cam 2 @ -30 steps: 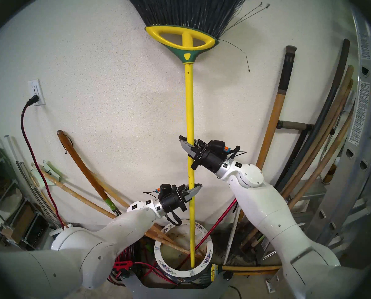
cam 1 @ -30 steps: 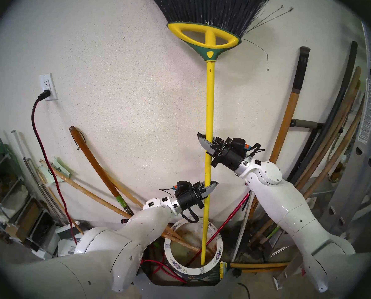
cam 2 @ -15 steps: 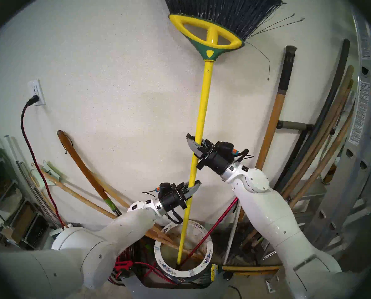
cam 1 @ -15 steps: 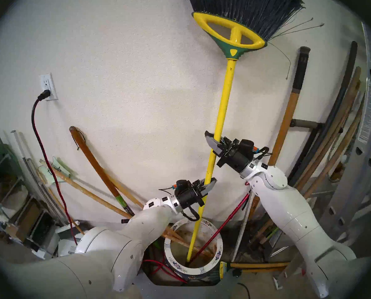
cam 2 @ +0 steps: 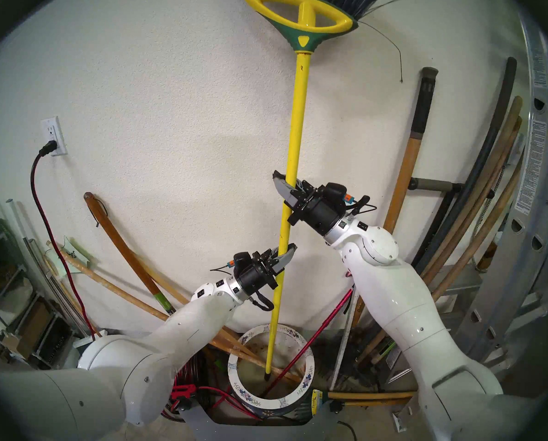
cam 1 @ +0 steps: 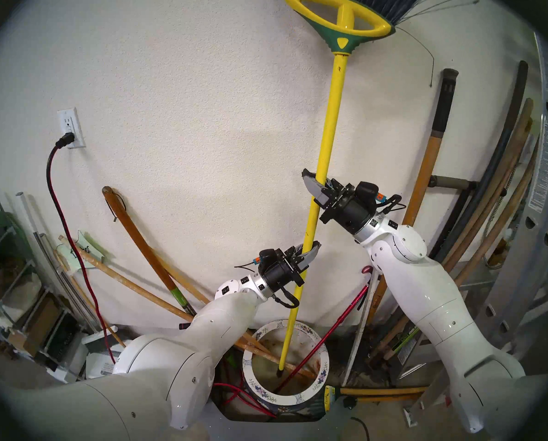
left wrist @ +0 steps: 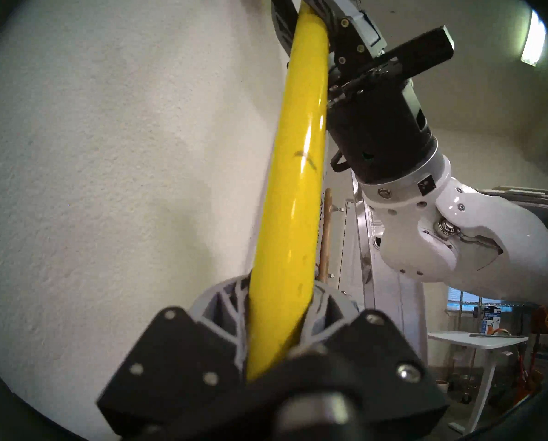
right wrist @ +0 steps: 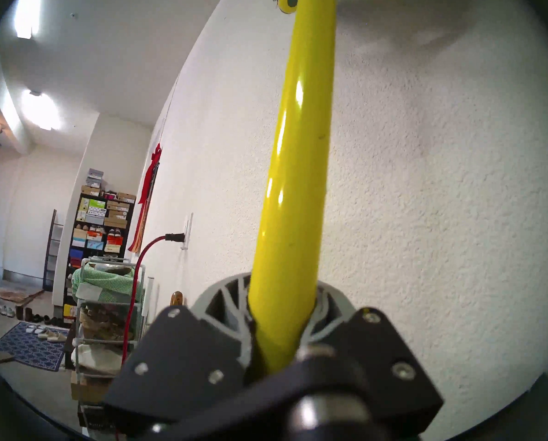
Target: Take wooden sticks or brooms out of the pot
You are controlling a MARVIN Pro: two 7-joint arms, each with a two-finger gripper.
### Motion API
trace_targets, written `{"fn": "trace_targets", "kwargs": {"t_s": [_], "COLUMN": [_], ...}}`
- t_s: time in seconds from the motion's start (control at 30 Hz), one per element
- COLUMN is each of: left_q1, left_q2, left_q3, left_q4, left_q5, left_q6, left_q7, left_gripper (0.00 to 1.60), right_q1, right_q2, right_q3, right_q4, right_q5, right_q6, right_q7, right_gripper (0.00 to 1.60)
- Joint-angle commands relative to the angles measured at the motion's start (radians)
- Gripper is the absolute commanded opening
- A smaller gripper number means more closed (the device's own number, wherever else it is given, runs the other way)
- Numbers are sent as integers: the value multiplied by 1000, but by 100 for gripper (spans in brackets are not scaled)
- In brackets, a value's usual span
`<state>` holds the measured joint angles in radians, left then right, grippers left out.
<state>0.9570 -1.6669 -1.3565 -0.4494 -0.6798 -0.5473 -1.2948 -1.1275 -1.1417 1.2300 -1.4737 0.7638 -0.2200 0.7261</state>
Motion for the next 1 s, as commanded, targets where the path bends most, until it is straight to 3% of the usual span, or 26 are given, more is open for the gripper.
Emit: {"fn": "trace_targets", "kwargs": {"t_s": [0.0,0.43,0.83,0.93,0.97], "left_q1": [-55,-86,-83,-92,-74], "left_q2": [-13,53,123,127,130], "left_q3": [-35,-50,-54,-53,-55], "left_q4": [-116,-245,-397,-399,-442], "left_q5": [-58,-51,-41,-43,-46], "left_q6": [28,84,197,226,247], "left_q7": [-71,-105,-154,-169,-164], "left_gripper": [0,0,0,0,0], "right_q1": [80,128,167,173,175], "right_q2": [-47,-82,-113,-117,-118], "right_q3": [-19,-50,-74,-76,-76], "right_q4": [-73,-96,-115,-118,-119], "right_q5": [17,35,56,62,66], "right_q6": [35,121,190,207,216], "right_q7": [4,-29,-64,-76,-83], "right_gripper": [0,0,0,0,0]}}
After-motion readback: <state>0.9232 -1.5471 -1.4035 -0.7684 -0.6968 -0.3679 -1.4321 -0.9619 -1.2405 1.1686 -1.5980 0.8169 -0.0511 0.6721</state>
